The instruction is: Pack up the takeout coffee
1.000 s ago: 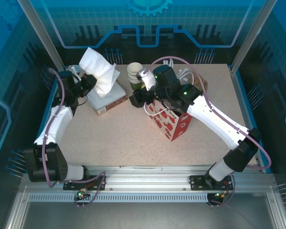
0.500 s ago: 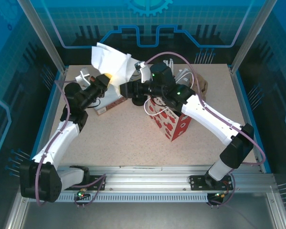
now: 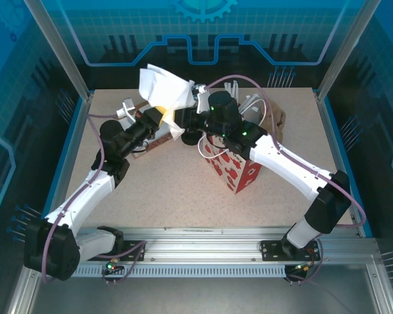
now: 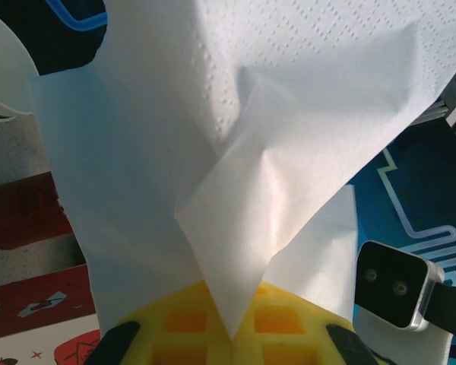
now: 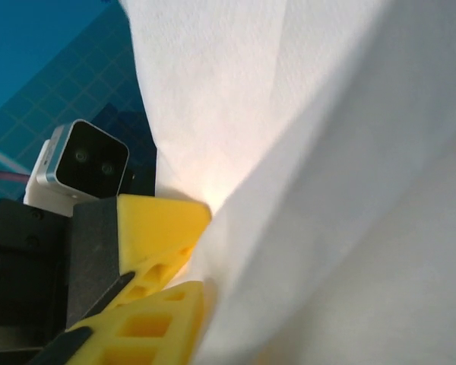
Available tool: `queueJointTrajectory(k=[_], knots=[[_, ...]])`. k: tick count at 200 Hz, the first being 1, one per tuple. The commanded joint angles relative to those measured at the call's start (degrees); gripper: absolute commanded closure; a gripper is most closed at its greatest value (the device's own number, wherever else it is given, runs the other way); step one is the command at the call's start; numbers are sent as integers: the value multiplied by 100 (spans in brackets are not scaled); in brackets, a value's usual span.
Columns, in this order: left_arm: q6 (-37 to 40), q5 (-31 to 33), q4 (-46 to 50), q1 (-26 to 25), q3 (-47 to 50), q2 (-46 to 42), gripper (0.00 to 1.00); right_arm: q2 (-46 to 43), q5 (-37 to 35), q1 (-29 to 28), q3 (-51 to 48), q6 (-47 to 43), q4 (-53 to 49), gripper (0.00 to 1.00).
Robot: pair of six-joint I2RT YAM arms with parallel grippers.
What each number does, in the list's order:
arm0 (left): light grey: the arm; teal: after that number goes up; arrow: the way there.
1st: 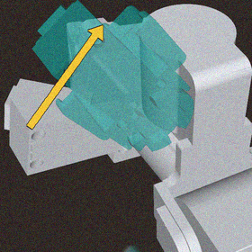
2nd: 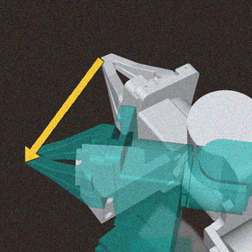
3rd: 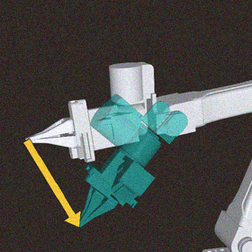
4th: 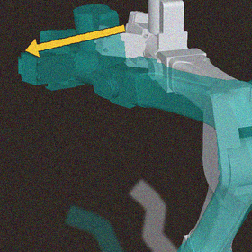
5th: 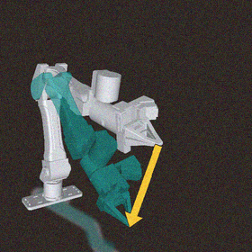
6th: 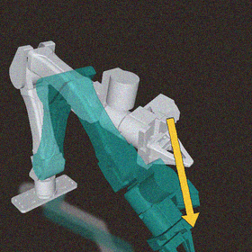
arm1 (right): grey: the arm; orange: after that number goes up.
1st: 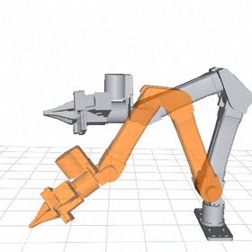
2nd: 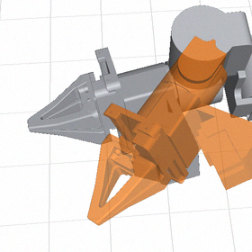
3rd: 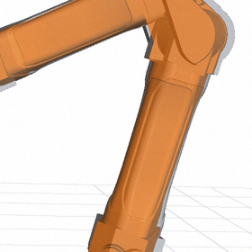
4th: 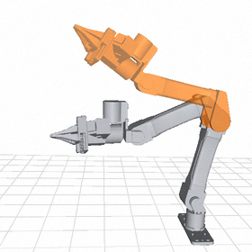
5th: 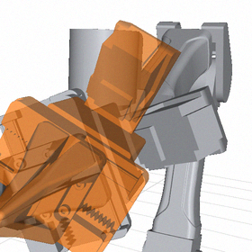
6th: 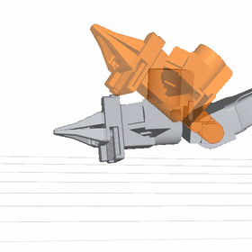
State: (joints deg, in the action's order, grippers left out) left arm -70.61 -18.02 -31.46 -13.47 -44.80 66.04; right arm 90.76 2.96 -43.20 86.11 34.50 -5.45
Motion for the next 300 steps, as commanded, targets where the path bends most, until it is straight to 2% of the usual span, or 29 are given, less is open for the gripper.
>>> queueJointTrajectory(k=[1, 18, 38, 70, 83, 102, 129, 160, 226, 300], knots=[[-45, 98, -408, -102, 107, 5, 100, -290, -305, -48, -65, -205, 230, 80], [-42, 67, -481, -103, 144, 23, 100, -393, -300, -25, -61, -483, 127, 94], [124, -89, -467, -98, 107, 7, 79, -564, -158, -9, 89, -1066, -234, 98], [827, -716, 209, -94, -221, -157, 44, -952, -189, 38, 658, -2317, -1780, 99], [1197, -978, 719, -94, -371, -280, 36, -1162, -298, 97, 902, -2708, -2503, 99], [1856, -1251, 1567, -94, -581, -469, 30, -1521, -401, 282, 1138, -3086, -3334, 100], [2926, -1301, 2930, -93, -982, -692, 28, -1843, -454, 691, 1564, -3306, -4410, 100], [3583, -1027, 3593, -94, -1157, -858, 28, -2031, -512, 1073, 1973, -3406, -5090, 100], [3819, -930, 3819, -94, -1233, -821, 28, -2016, -610, 1334, 1976, -3176, -5629, 100], [3869, -879, 3799, -93, -1189, -793, 28, -1665, -1149, 1565, 2049, -3137, -6661, 100]])
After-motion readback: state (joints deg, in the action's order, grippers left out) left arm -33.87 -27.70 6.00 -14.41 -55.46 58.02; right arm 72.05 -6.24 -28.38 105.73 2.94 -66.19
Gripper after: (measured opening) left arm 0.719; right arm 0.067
